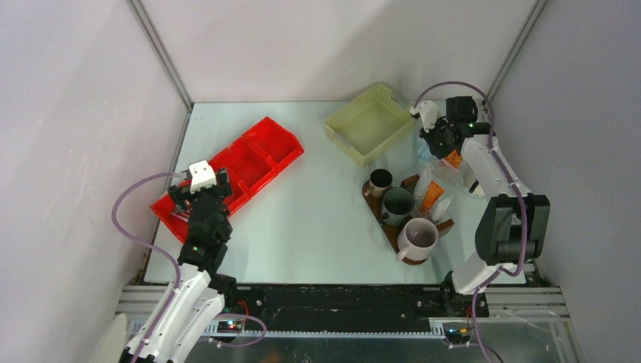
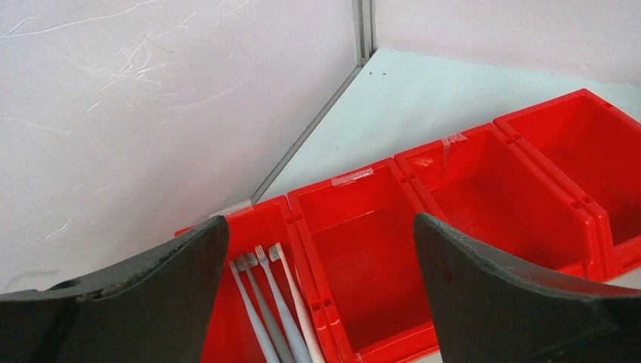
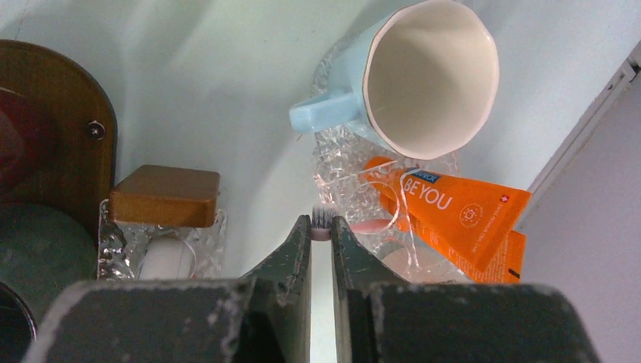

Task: Prepare toiletry sets of a toothbrush and toothpaste on the tray
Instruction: Adjust the toothbrush in the toothpaste holder.

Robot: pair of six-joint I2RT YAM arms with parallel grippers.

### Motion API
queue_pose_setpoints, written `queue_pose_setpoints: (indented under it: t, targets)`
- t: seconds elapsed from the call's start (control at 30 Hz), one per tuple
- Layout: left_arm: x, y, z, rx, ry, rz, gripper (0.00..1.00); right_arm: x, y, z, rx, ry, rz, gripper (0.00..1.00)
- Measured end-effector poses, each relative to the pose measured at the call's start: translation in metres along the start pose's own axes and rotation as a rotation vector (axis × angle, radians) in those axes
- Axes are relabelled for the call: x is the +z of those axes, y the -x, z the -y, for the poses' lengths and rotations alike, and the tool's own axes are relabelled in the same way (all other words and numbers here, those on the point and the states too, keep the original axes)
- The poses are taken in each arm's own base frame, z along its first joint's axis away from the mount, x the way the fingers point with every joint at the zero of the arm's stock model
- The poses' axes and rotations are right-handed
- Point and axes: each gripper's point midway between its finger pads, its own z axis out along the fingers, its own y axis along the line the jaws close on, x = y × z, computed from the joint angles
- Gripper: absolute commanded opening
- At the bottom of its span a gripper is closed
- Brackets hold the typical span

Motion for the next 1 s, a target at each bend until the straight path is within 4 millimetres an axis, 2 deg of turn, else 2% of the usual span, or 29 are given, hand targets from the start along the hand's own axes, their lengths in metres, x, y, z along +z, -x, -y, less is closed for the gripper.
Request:
queue_pose_setpoints:
  t: [0.47,0.77,1.0]
  targets:
    - [-0.001,0.003,-0.001,-0.008,-0.001,0.009,0.98,-0.005,-0.001,-0.01,-0.09,0.102,0.048,0.0]
    - [-0.001,0.003,0.0,-0.008,-0.006,0.01,0.98,-0.017,-0.007,0.003,-0.083,0.127,0.105,0.0]
    - [-0.001,0.003,0.0,-0.007,-0.006,0.01,0.98,-0.019,-0.007,0.002,-0.087,0.156,0.135,0.0]
